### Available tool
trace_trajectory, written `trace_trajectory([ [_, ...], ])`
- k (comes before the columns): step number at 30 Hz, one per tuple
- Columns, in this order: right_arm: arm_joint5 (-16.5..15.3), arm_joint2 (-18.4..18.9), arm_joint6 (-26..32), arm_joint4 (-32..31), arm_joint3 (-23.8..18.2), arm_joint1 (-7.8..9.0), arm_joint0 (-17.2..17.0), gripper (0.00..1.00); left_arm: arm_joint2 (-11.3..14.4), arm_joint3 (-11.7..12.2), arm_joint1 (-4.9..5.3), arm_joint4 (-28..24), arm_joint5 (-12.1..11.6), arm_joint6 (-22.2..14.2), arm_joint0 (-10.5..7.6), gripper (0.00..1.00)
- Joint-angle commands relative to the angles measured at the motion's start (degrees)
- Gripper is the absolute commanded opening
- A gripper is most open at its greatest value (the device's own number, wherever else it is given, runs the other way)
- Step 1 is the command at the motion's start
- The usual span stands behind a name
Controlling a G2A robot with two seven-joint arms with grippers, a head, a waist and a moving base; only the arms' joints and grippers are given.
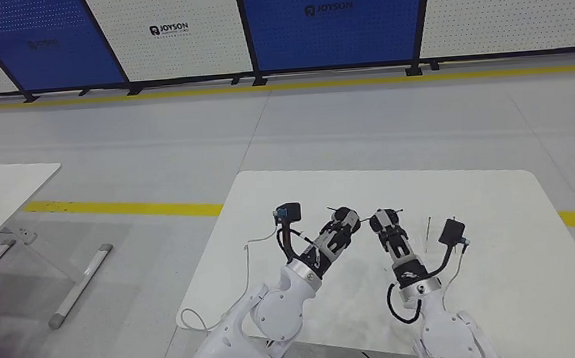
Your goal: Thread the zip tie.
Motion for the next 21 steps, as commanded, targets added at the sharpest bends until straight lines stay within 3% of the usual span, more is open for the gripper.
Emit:
trace_trajectory([
  [1,-0.9,0.4,-0.2,1.1,-0.1,-0.04,-0.3,0.0,0.0,0.0,0.0,0.0,0.0,0.0,0.0,0.0],
  [16,-1.0,0.8,0.7,2.0,0.7,-0.33,-0.2,0.0,0.0,0.0,0.0,0.0,0.0,0.0,0.0,0.0],
  [21,-1.4,1.1,0.8,1.7,0.2,-0.36,-0.5,0.0,0.2,0.2,-0.27,-2.5,-1.2,-0.3,-0.23,0.0],
])
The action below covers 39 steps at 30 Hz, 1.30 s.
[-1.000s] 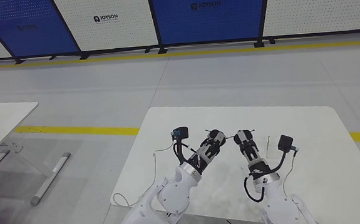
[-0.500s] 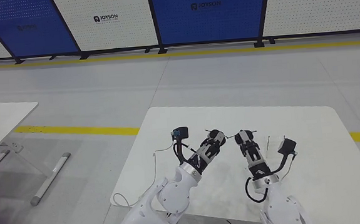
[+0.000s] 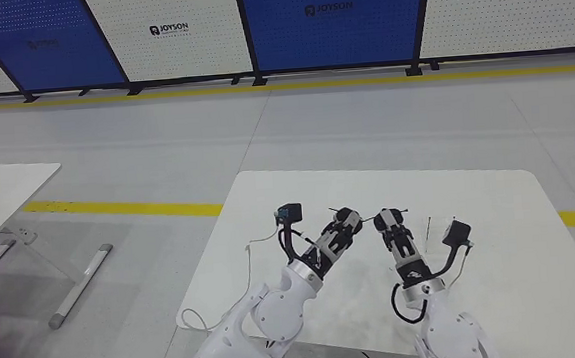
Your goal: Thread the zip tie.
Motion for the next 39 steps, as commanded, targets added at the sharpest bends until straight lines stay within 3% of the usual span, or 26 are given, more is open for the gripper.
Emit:
trace_trajectory([
  [1,-0.2,0.1,0.0,0.0,-0.1,-0.02,-0.1,0.0,0.0,0.0,-0.1,-1.1,-0.5,-0.2,-0.1,0.0],
  [11,-2.5,0.7,2.0,1.5,-0.1,-0.03,-0.3,0.0,-0.2,-0.4,-0.34,-4.8,-1.5,-1.9,-0.19,0.0],
  [17,-0.6,0.8,1.0,0.2,0.2,-0.13,-0.3,0.0,-0.7,-0.6,-0.48,-5.8,-2.2,-0.8,0.04,0.0],
  [27,-1.2,0.8,3.3,0.5,-0.2,-0.13,-0.4,0.0,-0.4,-0.4,-0.79,-7.0,-3.1,-0.3,-0.07,0.0],
  [39,-0.8,1.7,2.1,0.0,-0.6,-0.17,-0.5,0.0,-0.1,0.5,-1.02,-5.7,-2.2,-0.3,-0.56,0.0],
])
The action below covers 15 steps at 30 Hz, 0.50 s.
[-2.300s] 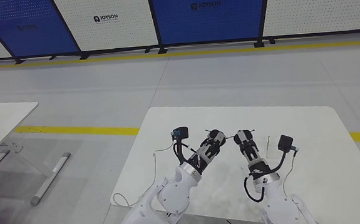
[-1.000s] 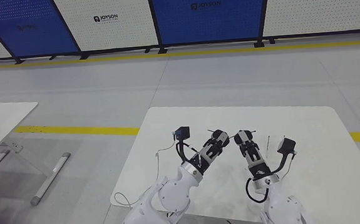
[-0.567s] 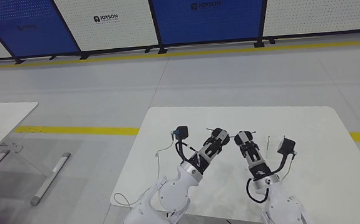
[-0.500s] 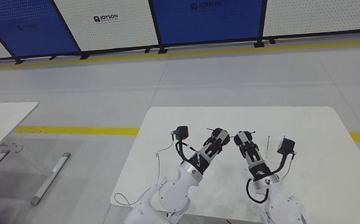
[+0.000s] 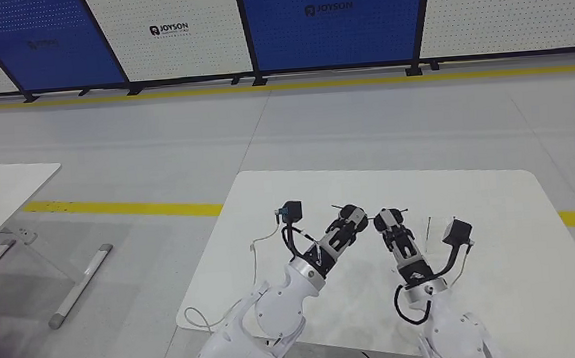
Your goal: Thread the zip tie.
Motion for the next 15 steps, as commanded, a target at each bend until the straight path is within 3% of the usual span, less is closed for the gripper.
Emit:
trace_trajectory([
  [1,0.4,0.3,-0.7,-0.9,-0.1,0.02,0.0,0.0,0.1,0.4,-0.06,0.3,0.2,0.1,-0.16,0.0],
  [11,2.8,0.3,-0.7,-4.7,-1.0,0.08,-0.3,0.0,0.8,1.1,-0.38,0.3,0.6,0.2,-0.54,0.0],
  [13,3.0,0.3,0.0,-4.9,-1.1,0.11,-0.2,0.26,0.8,1.2,-0.43,0.3,0.6,0.5,-0.52,0.0],
  [15,3.0,0.4,0.3,-4.9,-1.2,0.12,-0.3,0.33,0.8,1.2,-0.48,0.4,0.7,0.7,-0.47,0.0],
])
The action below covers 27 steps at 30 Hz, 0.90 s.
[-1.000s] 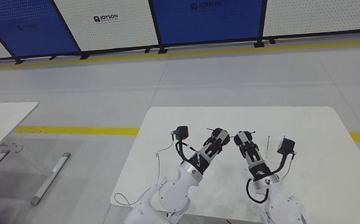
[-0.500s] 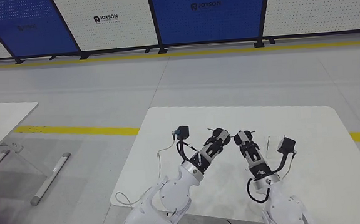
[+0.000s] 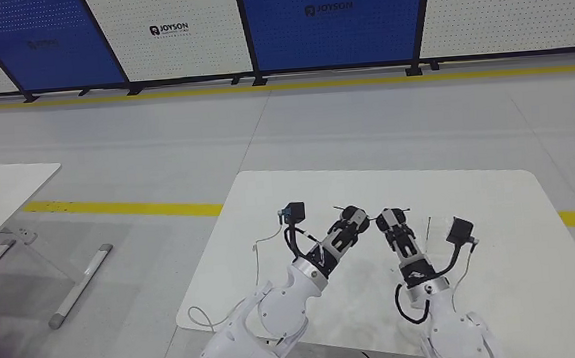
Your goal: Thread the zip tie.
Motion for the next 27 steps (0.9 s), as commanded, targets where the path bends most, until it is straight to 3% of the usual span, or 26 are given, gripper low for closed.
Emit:
trace_trajectory([
  [1,-0.1,0.1,0.1,0.0,-0.1,0.01,-0.1,0.35,0.0,0.0,-0.04,0.1,0.0,0.1,0.03,0.0],
  [8,-0.7,0.5,-1.0,-1.8,-0.7,0.08,-0.8,0.38,0.0,0.3,-0.21,0.1,0.2,0.3,-0.17,0.0],
  [12,-1.0,0.7,-1.8,-2.7,-1.1,0.13,-1.5,0.25,0.1,0.4,-0.3,0.1,0.3,0.2,-0.31,0.0],
  [21,-1.1,0.8,-2.3,-4.8,-1.0,0.18,-2.1,0.19,-0.1,0.5,-0.5,0.1,0.5,0.6,-0.46,0.0],
  [23,-1.1,0.7,-2.4,-5.1,-1.0,0.17,-2.1,0.08,-0.1,0.5,-0.53,0.1,0.5,0.7,-0.46,0.0],
  [27,-1.1,0.5,-2.2,-5.4,-1.1,0.15,-2.1,0.0,-0.1,0.5,-0.61,0.0,0.5,0.8,-0.41,0.0],
])
